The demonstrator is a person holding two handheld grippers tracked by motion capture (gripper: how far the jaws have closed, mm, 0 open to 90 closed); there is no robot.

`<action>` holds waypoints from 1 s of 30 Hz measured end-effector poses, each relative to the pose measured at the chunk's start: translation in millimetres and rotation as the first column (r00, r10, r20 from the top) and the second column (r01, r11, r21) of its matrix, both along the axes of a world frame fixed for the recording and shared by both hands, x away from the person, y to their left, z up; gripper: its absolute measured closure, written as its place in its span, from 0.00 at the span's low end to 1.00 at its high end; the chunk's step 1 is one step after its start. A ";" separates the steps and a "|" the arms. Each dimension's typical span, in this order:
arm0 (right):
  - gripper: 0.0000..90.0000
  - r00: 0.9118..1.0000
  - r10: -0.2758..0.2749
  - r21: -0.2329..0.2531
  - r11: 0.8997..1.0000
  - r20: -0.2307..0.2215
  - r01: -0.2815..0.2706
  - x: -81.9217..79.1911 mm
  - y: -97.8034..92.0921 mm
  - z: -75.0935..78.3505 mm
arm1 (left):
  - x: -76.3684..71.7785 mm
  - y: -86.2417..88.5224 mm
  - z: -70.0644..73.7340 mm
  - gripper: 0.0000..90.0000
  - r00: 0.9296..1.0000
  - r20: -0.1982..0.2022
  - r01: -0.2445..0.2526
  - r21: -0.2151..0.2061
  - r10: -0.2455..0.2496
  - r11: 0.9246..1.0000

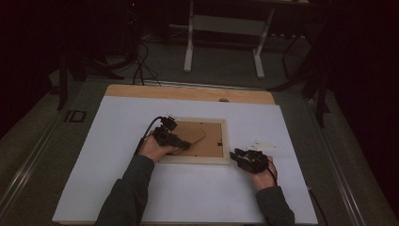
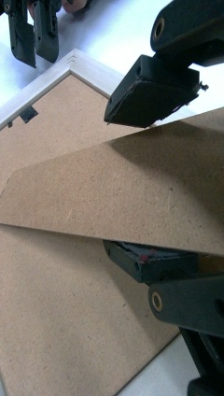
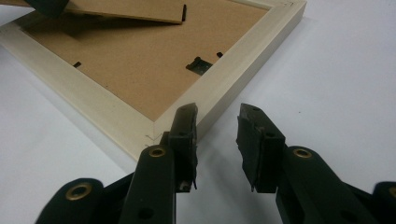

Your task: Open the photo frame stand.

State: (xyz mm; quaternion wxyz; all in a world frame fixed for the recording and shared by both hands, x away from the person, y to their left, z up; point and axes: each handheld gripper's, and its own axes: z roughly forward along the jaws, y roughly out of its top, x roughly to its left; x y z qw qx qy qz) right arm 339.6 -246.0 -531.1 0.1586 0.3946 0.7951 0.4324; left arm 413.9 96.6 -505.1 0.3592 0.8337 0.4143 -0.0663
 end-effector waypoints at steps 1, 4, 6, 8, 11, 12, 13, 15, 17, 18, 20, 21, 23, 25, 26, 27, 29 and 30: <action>0.75 1.000 0.000 0.000 1.000 0.000 0.000 0.0 0.1 0.0 | 0.3 -0.5 -0.4 0.41 1.000 -0.003 0.001 -0.001 -0.001 1.000; 0.75 1.000 0.000 -0.002 1.000 0.001 0.000 0.1 0.5 -0.1 | 0.6 -1.8 -1.5 0.40 1.000 -0.015 -0.004 0.001 0.004 1.000; 0.75 1.000 0.000 0.000 1.000 0.001 0.000 0.1 0.4 0.1 | 1.1 -1.0 -1.9 0.41 1.000 -0.021 -0.002 -0.004 0.002 1.000; 0.75 1.000 -0.001 0.001 1.000 0.000 0.001 0.2 0.1 0.0 | 0.9 -1.4 -1.7 0.41 1.000 -0.020 -0.003 0.000 0.003 1.000; 0.75 1.000 -0.001 0.001 1.000 0.000 0.001 0.3 0.1 0.0 | 1.0 -1.4 -1.7 0.43 1.000 -0.020 -0.007 0.004 0.007 1.000; 0.75 1.000 -0.001 0.000 1.000 0.000 0.001 0.2 0.2 0.0 | 0.9 -1.4 -1.5 0.43 1.000 -0.014 -0.010 0.011 0.010 1.000; 0.75 1.000 0.000 0.000 1.000 0.001 0.000 0.2 0.4 0.0 | 0.8 -1.4 -1.5 0.45 1.000 -0.013 -0.009 0.012 0.009 1.000; 0.75 1.000 0.000 0.000 1.000 0.001 0.000 0.4 0.3 0.1 | 0.5 -1.7 -1.2 0.46 1.000 -0.012 -0.009 0.016 0.009 1.000; 0.75 1.000 0.000 0.000 1.000 0.001 0.000 0.4 0.4 0.0 | 0.4 -1.8 -1.0 0.46 1.000 -0.012 -0.009 0.018 0.010 1.000; 0.75 1.000 0.000 0.001 1.000 0.000 0.000 0.4 0.5 0.0 | 0.4 -1.8 -1.0 0.46 1.000 -0.012 -0.009 0.018 0.010 1.000; 0.75 1.000 0.000 0.002 1.000 0.001 0.000 0.6 0.6 -0.1 | -0.7 -3.6 0.0 0.46 1.000 0.003 -0.004 0.041 0.004 0.999; 0.75 1.000 0.001 0.001 1.000 0.001 -0.001 0.8 0.6 -0.1 | -0.9 -3.9 0.3 0.46 1.000 0.007 -0.002 0.047 0.001 0.999; 0.75 1.000 0.000 0.002 1.000 0.000 0.000 0.9 0.8 -0.1 | -1.5 -4.8 0.8 0.46 1.000 0.017 0.000 0.054 -0.001 0.999; 0.74 1.000 -0.002 0.004 1.000 -0.003 0.002 1.5 1.2 0.1 | -2.4 -5.8 1.7 0.46 1.000 0.030 0.003 0.064 -0.005 0.998; 0.74 1.000 -0.003 0.006 1.000 -0.005 0.003 1.8 1.5 0.3 | -2.8 -6.3 2.3 0.46 0.999 0.035 0.004 0.070 -0.007 0.998; 0.73 1.000 -0.003 0.015 1.000 -0.006 0.003 1.9 2.0 0.7 | -3.0 -6.6 3.0 0.46 0.999 0.041 0.007 0.077 -0.010 0.997; 0.73 1.000 0.005 0.021 1.000 -0.007 -0.005 2.7 2.3 1.3 | -3.4 -7.3 3.5 0.46 0.999 0.047 0.006 0.081 -0.010 0.997; 0.73 1.000 0.004 0.026 1.000 -0.011 -0.004 3.1 3.1 2.2 | -3.4 -7.3 3.5 0.46 0.999 0.047 0.006 0.081 -0.010 0.997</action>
